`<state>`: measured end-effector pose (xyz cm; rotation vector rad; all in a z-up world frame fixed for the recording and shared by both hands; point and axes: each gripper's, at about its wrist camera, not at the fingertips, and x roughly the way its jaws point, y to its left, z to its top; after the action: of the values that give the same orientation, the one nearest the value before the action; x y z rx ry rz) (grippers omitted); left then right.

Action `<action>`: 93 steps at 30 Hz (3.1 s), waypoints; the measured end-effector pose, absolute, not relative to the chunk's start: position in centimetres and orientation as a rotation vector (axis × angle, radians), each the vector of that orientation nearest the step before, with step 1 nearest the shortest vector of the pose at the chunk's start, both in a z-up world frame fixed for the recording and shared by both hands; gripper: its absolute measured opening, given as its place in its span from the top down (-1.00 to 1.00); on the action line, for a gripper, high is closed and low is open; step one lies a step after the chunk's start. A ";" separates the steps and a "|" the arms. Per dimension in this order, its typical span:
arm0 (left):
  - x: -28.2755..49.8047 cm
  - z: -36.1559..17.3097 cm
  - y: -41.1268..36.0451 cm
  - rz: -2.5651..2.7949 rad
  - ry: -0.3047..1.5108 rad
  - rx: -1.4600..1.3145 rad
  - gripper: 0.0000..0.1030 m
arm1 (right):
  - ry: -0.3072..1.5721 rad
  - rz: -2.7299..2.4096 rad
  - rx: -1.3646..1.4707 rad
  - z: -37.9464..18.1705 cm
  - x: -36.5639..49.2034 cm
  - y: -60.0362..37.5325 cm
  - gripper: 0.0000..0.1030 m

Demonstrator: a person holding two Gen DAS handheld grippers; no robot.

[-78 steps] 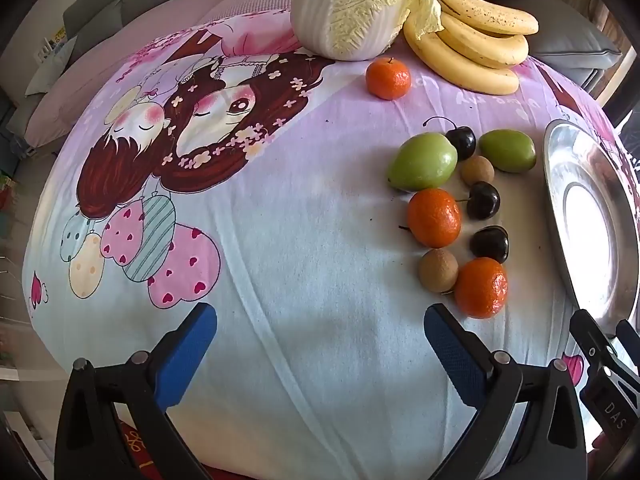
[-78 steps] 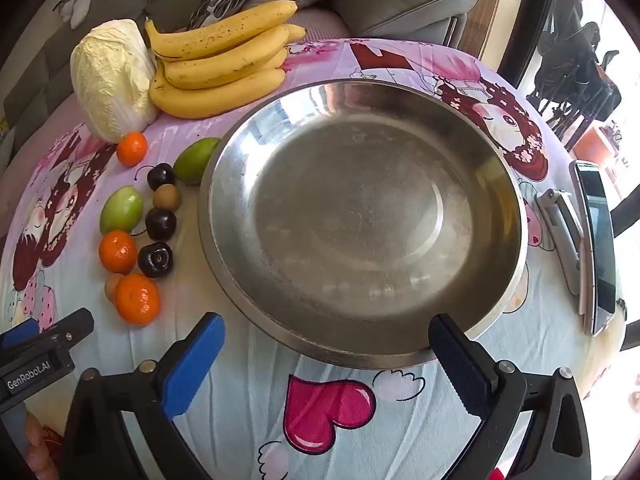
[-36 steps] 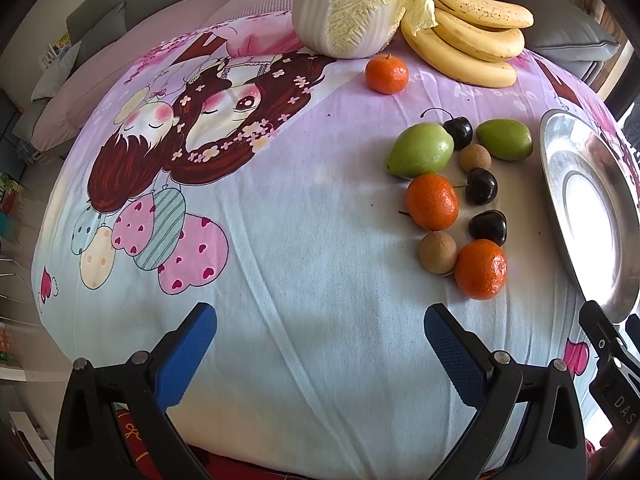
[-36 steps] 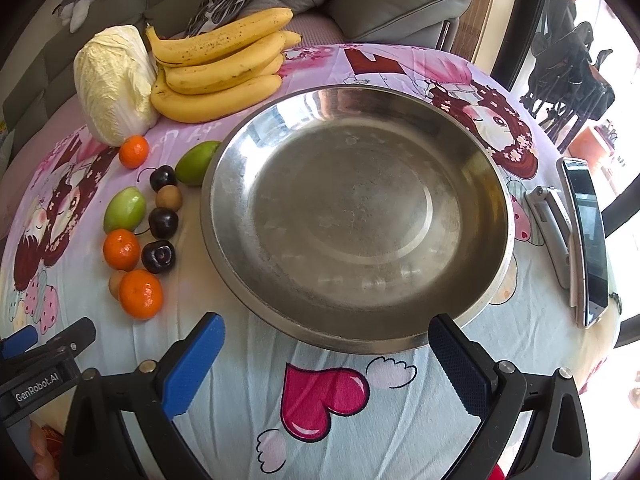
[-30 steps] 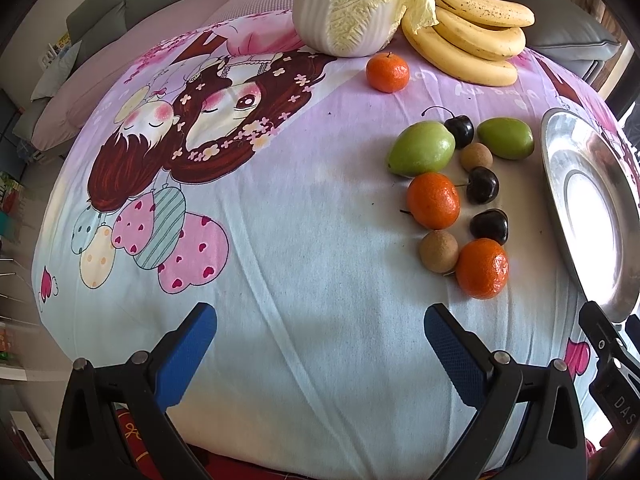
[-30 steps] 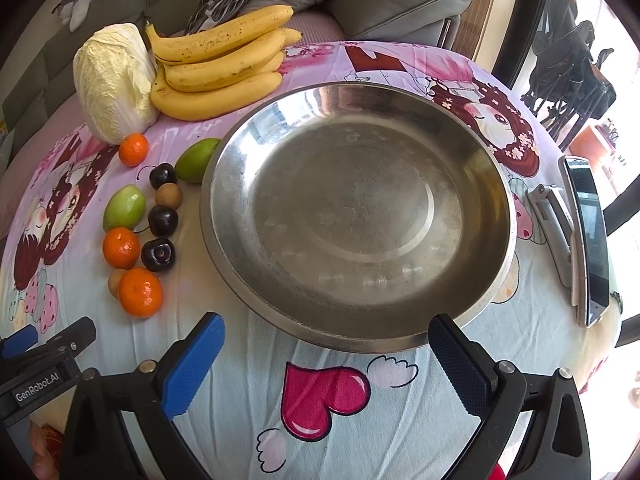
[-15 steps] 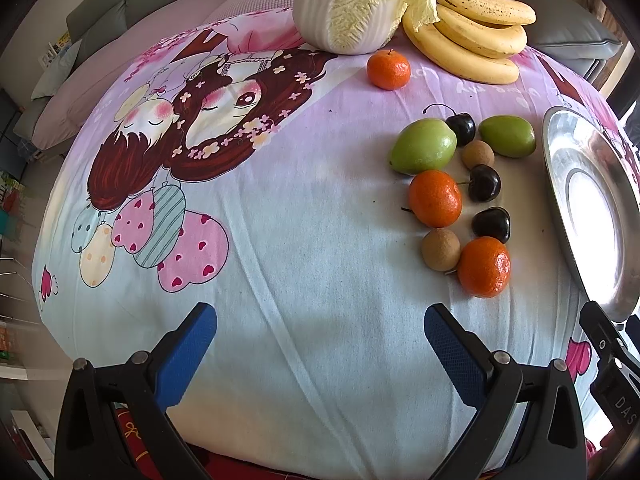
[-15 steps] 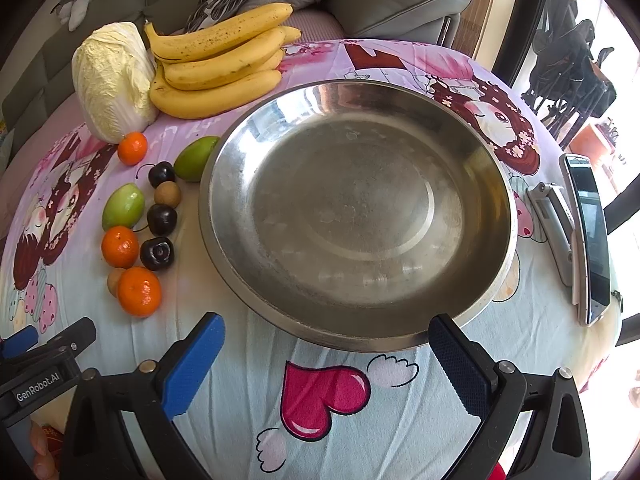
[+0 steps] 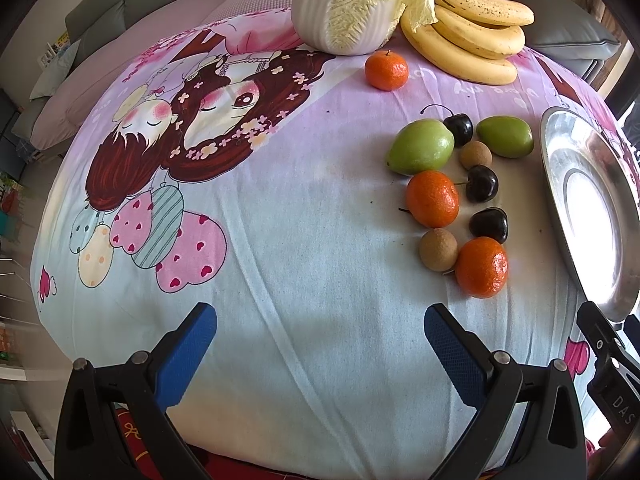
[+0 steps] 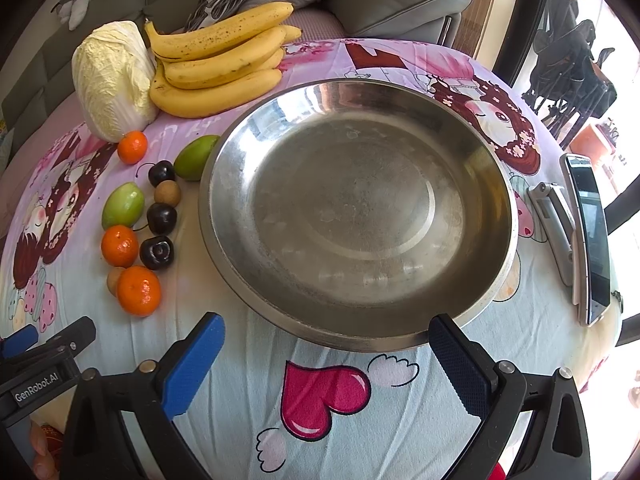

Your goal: Organize fruits

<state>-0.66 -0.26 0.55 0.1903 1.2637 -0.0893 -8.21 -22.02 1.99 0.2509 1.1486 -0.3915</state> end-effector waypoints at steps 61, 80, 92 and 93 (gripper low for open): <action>7.3 -0.2 -0.2 -0.539 1.509 0.030 -0.44 | 1.229 0.140 0.200 0.9 -1.5 -13.4 -0.24; 7.8 -2.4 -4.1 -0.544 1.601 -0.024 0.41 | 1.231 0.108 0.233 -0.2 -0.7 -12.7 0.21; 7.3 -3.0 -6.0 -0.459 1.651 -0.071 0.43 | 1.225 0.133 0.249 -0.1 -1.4 -13.8 0.22; 7.2 -3.3 -5.9 -0.453 1.657 -0.085 0.43 | 1.224 0.132 0.250 0.0 -1.5 -14.0 0.22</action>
<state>7.23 -5.91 -3.31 -0.0853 1.6572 -0.4533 -1.52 -13.96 -0.04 0.2502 1.2243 0.1319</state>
